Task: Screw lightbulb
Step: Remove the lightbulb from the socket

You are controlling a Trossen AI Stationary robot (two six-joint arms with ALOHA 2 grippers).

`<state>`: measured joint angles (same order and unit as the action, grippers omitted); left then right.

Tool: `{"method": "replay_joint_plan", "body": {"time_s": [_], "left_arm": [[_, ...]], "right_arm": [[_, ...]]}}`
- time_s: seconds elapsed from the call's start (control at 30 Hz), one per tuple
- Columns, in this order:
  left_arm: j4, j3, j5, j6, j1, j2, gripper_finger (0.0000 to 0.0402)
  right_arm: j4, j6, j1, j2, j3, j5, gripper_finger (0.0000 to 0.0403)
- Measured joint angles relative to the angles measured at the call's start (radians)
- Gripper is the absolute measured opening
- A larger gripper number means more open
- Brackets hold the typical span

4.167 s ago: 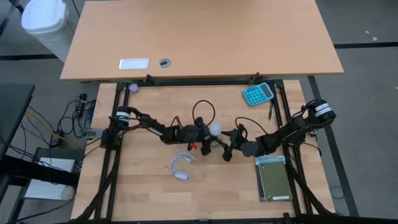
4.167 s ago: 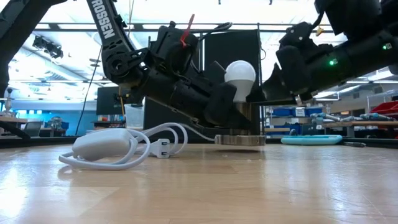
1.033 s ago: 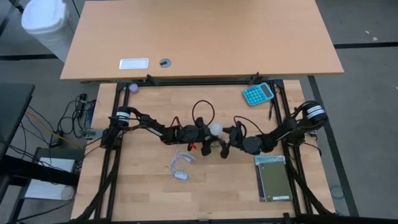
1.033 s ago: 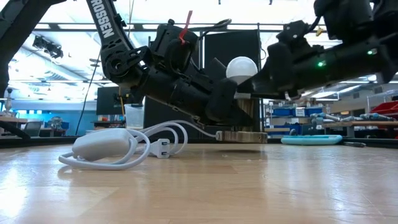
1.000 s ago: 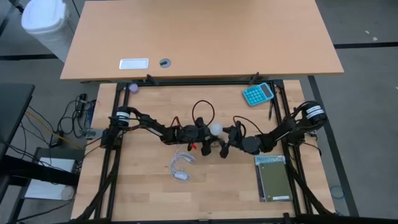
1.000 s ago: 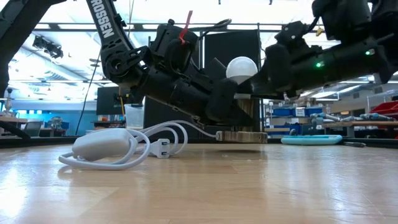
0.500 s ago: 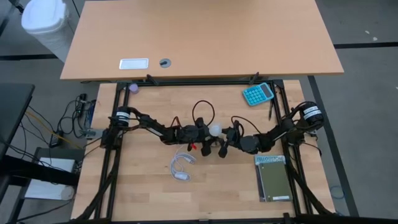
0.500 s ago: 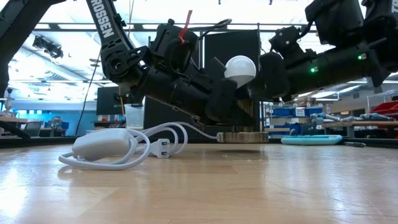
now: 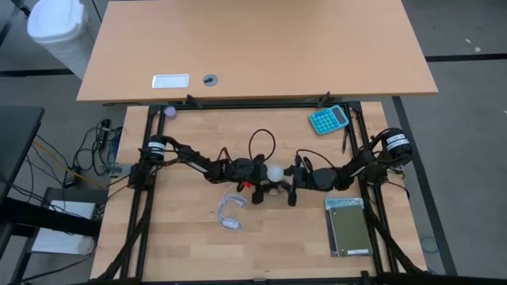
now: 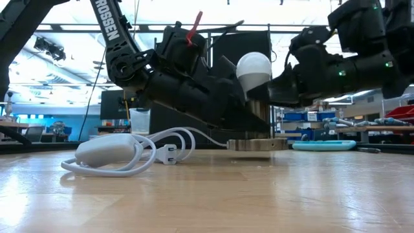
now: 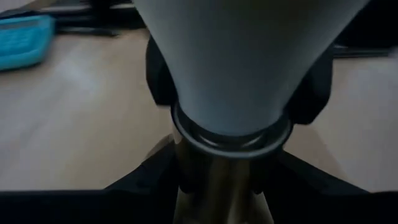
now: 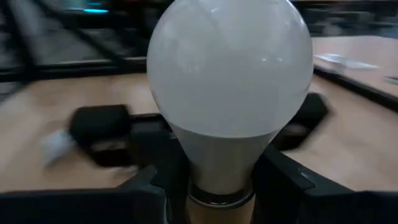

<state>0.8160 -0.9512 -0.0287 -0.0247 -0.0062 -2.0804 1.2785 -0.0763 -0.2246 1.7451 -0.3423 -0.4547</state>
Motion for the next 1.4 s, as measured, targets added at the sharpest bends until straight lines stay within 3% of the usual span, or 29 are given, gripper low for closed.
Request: {"method": "replay_joint_plan", "body": {"time_s": [0.2, 0.3, 0.47, 0.73, 1.03, 1.4], "left_arm": [[0.040, 0.003, -0.189, -0.067, 0.001, -0.002, 0.0195], [0.061, 0.003, -0.235, -0.078, 0.001, -0.002, 0.0195], [0.069, 0.003, -0.230, -0.072, 0.002, -0.002, 0.0195], [0.074, 0.000, -0.223, -0.050, 0.004, -0.002, 0.0195], [0.076, 0.000, -0.237, -0.045, 0.006, -0.002, 0.0195], [0.058, 0.000, -0.191, -0.028, 0.005, -0.002, 0.0195]], "right_arm": [[0.042, 0.046, 0.087, 0.000, 0.010, 0.354, 0.0152], [0.057, 0.051, 0.141, 0.000, 0.006, 0.530, 0.0153], [0.065, 0.052, 0.213, 0.001, 0.006, 0.672, 0.0154], [0.087, 0.044, 0.242, 0.002, 0.006, 0.740, 0.0155], [0.085, -0.015, 0.240, 0.002, 0.006, 0.701, 0.0163], [0.026, -0.073, 0.242, 0.001, 0.007, 0.658, 0.0282]]}}
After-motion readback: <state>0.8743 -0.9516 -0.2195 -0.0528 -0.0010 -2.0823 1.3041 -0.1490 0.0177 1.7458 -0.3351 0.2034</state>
